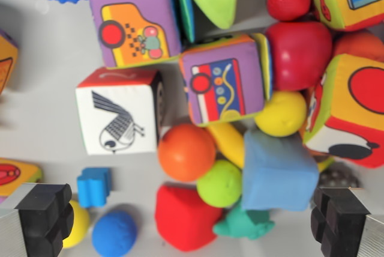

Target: Pick an object from the bin

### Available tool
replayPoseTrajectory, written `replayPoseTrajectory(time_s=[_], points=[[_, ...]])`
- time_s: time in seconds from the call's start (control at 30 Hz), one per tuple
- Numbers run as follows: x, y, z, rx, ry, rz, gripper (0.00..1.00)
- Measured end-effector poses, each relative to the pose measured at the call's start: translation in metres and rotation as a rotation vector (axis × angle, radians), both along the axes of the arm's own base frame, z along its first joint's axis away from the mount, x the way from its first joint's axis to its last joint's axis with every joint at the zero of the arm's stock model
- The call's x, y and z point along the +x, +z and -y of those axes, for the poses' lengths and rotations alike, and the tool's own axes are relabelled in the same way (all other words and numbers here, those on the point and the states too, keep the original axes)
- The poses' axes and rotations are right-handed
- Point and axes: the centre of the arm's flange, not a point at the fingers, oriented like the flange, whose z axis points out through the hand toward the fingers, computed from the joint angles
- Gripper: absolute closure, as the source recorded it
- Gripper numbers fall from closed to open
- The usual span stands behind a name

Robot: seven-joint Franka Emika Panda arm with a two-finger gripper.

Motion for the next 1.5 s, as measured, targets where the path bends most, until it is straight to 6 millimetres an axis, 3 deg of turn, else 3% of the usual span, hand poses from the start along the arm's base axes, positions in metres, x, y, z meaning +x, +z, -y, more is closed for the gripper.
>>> replayPoseTrajectory(time_s=[0.63,1.5], points=[[-0.018,-0.026,0.048,0.000,-0.066,0.012,0.00],[-0.051,-0.073,0.135,0.003,-0.184,0.034,0.00]])
